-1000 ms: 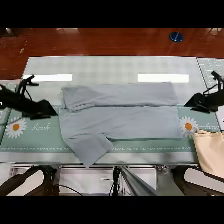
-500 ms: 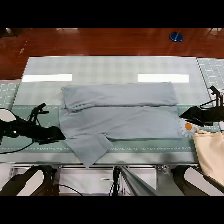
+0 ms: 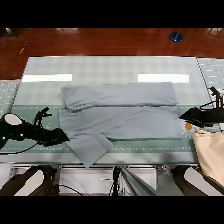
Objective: Fold the shirts.
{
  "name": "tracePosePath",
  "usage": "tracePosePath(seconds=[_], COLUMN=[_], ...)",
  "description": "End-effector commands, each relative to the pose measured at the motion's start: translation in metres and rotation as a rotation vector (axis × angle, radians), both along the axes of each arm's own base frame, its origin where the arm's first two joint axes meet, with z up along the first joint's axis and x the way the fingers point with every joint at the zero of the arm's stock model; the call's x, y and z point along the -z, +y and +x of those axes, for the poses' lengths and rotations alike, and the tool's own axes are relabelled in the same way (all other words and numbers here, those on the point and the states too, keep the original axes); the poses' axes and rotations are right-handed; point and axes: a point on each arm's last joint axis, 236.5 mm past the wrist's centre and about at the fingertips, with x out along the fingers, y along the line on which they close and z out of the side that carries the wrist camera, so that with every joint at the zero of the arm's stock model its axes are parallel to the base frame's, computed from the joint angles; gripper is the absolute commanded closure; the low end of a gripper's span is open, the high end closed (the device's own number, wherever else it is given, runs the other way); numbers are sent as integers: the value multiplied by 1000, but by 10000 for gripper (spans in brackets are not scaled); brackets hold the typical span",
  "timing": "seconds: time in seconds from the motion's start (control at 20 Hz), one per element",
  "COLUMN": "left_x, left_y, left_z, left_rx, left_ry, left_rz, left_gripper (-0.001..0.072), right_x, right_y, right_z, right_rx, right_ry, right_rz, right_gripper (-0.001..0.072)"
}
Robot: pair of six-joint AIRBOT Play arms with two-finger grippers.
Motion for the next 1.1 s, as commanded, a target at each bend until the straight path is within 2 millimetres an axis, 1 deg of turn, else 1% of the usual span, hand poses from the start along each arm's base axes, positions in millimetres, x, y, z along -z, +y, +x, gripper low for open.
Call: tracePosePath(seconds=[0.0, 0.1, 0.15, 0.2, 0.25, 0.3, 0.35, 0.4, 0.45, 0.55, 0.65, 0.7, 0.8, 0.85, 0.95, 1.05], left_x=[10, 18, 21, 26, 29, 31, 31, 31, 31, 29, 28, 28, 27, 28, 28, 27], left_y=[-7, -16, -24, -30, -36, -39, -39, -38, -36, -33, -31, -29, -27, -27, -27, -27], left_z=[8, 5, 3, -2, -7, -11, -12, -11, -12, -12, -12, -11, -10, -9, -10, -9], left_rx=[-36, 1, 33, 68, 100, 119, 124, 121, 117, 109, 112, 112, 101, 105, 108, 108], left_ry=[11, 30, 39, 52, 66, 77, 81, 79, 84, 88, 84, 78, 75, 71, 69, 69], left_rz=[-24, -23, -23, -18, -18, -18, -18, -16, -16, -26, -36, -38, -39, -39, -40, -40], left_gripper=[143, 145, 166, 290, 552, 689, 689, 689, 689, 689, 689, 689, 689, 689, 689, 689], right_x=[-1, 0, 0, 0, 0, 1, 1, 2, 5, 15, 17, 15, 12, 15, 24, 36], right_y=[1, 1, 1, 1, 0, 0, 1, 1, -2, -26, -36, -36, -32, -32, -25, -9], right_z=[-1, -1, -1, -2, -3, -4, -7, -12, -20, -42, -51, -47, -40, -43, -48, -51], right_rx=[0, 0, -1, 0, -1, -3, -8, -18, -23, 22, 72, 105, 137, 140, 140, 159], right_ry=[3, 4, 5, 6, 11, 18, 30, 49, 85, 189, 207, 185, 138, 145, 178, 210], right_rz=[3, 4, 3, 3, 2, 1, 2, 0, -14, -100, -83, -48, 10, 14, 50, 129], right_gripper=[203, 204, 204, 204, 204, 204, 204, 188, 111, 111, 115, 127, 128, 128, 132, 151])
